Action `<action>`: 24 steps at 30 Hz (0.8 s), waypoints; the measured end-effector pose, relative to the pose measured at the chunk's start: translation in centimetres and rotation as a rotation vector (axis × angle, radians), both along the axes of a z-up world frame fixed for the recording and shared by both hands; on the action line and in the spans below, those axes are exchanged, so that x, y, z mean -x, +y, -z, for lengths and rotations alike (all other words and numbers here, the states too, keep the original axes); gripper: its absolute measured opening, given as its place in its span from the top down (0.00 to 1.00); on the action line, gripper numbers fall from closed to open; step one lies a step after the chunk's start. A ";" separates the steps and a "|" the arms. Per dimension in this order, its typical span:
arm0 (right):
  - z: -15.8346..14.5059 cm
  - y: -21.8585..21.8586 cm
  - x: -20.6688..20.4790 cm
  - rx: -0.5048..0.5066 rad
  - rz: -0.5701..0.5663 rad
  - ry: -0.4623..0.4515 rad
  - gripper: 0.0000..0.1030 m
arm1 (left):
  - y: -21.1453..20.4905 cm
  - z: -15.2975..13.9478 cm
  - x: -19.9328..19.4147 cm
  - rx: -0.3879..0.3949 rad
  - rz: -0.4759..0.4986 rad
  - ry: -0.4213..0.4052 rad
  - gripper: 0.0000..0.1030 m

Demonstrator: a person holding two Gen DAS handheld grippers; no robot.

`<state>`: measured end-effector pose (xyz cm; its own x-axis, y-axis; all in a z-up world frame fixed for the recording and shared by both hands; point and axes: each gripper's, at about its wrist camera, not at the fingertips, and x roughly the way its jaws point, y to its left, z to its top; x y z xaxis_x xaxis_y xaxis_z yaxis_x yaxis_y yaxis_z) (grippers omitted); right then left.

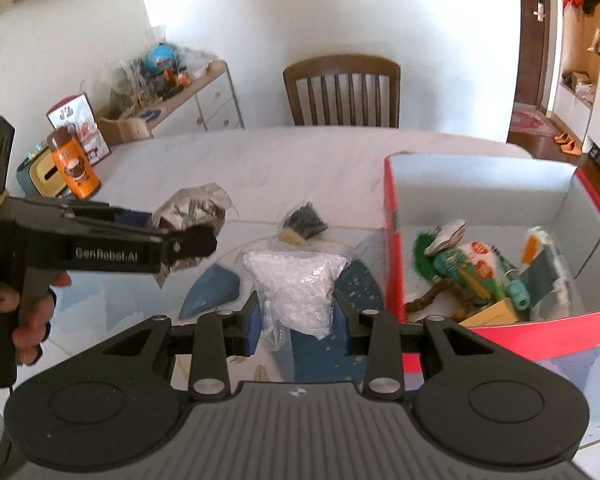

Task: Organize objects
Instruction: 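Lift and carry the silver packet and white bag over the shoebox with both tools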

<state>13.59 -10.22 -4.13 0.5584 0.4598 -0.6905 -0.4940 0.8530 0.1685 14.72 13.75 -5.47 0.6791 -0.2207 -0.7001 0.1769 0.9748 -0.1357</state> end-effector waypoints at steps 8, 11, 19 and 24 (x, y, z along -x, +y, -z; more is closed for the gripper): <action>-2.3 -3.6 -0.1 0.003 0.055 -0.053 0.66 | -4.2 -1.4 0.2 0.020 0.040 -0.014 0.46; -2.6 -5.1 -0.8 0.001 0.080 -0.050 0.66 | -5.8 -1.7 -0.1 0.022 0.061 -0.018 0.46; -2.7 -9.9 -2.9 -0.005 0.146 -0.062 0.66 | -10.5 -1.6 -1.5 0.008 0.107 -0.016 0.46; -2.0 -12.7 -4.5 0.008 0.181 -0.058 0.66 | -13.2 -0.9 -2.7 -0.008 0.125 -0.005 0.46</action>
<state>18.10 -22.89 -2.10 0.6708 0.3424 -0.6579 -0.3407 0.9302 0.1367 17.39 0.51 -4.59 0.6501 -0.2984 -0.6988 0.2981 0.9461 -0.1267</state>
